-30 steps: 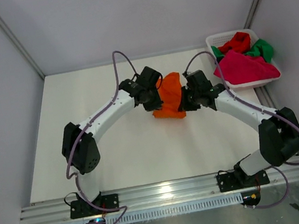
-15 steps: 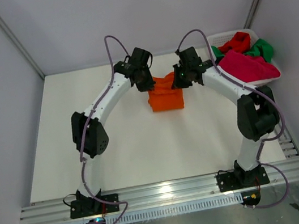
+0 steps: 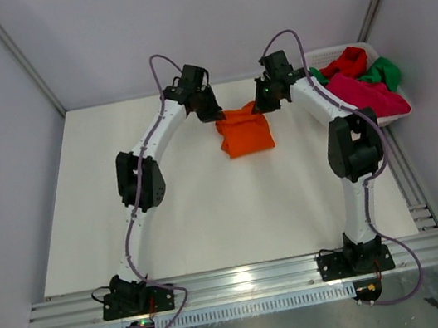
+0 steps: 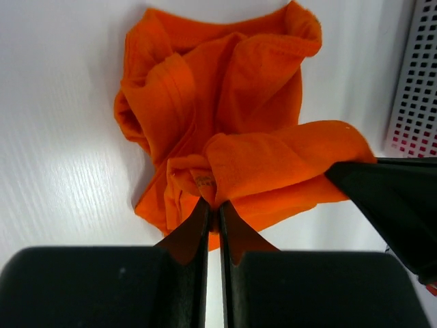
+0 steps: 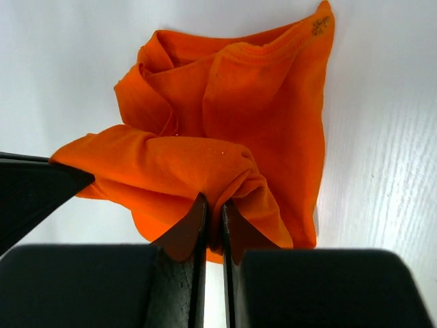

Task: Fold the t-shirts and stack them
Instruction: Fold the long partially folded tshirt into a neat square

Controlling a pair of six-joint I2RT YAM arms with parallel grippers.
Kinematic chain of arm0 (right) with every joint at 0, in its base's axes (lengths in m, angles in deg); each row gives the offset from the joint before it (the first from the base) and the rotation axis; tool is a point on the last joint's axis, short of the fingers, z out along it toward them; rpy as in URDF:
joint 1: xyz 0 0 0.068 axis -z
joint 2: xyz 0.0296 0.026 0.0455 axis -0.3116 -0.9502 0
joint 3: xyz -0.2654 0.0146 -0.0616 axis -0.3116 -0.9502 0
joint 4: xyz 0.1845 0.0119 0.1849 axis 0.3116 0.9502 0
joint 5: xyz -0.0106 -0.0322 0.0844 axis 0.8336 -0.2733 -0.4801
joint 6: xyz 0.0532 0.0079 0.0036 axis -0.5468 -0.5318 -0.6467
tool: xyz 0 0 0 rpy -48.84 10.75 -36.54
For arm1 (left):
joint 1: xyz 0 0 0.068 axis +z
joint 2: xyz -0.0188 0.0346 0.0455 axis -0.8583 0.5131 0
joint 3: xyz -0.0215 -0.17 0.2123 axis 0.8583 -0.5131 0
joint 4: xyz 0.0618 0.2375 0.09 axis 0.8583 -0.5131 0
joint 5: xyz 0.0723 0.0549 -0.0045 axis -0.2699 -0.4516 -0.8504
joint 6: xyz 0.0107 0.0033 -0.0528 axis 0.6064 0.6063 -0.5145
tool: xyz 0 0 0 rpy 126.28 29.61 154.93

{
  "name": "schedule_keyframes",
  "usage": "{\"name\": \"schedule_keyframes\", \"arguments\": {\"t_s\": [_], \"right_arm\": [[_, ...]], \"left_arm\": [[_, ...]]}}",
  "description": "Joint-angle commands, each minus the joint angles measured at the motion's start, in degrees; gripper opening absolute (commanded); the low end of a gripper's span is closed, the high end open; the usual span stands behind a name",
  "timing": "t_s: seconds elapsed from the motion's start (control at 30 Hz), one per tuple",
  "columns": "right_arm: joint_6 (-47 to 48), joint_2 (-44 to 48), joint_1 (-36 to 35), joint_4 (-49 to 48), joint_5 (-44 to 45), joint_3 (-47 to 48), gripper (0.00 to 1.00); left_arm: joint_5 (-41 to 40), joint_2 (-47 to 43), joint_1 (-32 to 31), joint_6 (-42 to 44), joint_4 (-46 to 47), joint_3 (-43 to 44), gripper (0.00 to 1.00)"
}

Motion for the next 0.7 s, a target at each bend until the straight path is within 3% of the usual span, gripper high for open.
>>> {"name": "schedule_keyframes", "arguments": {"t_s": [0.0,0.1,0.13,0.17,0.2,0.23,0.27,0.67], "right_arm": [[0.8,-2.1,2.9,0.3,0.3,3.3,0.06],[-0.6,-4.1,3.1,-1.5,-2.0,2.4,0.12],[-1.1,-4.8,3.1,-2.0,-2.6,2.1,0.23],[-1.6,-5.0,3.1,-2.1,-2.7,1.7,0.31],[-2.8,-4.9,3.1,-2.6,-2.5,0.3,0.39],[-3.3,-4.4,3.1,-3.4,-1.9,-1.0,0.42],[-3.6,-2.9,3.1,-4.6,-2.0,-2.7,0.43],[0.9,5.6,3.1,-9.8,-1.1,-14.6,0.44]], "left_arm": [[-1.6,0.5,3.7,0.5,5.3,0.7,0.04],[-0.6,1.7,4.5,-0.2,6.9,0.5,0.1],[0.5,2.4,5.1,-1.6,6.9,0.5,0.23],[1.2,2.7,5.3,-2.3,7.1,0.0,0.5],[1.3,2.9,5.4,-2.9,7.2,-0.1,0.68],[1.3,3.1,5.5,-2.9,6.3,-0.3,0.74],[1.7,3.0,5.5,-2.8,6.0,-1.4,0.99],[6.0,-6.3,5.4,1.5,9.3,-15.9,0.99]]}}
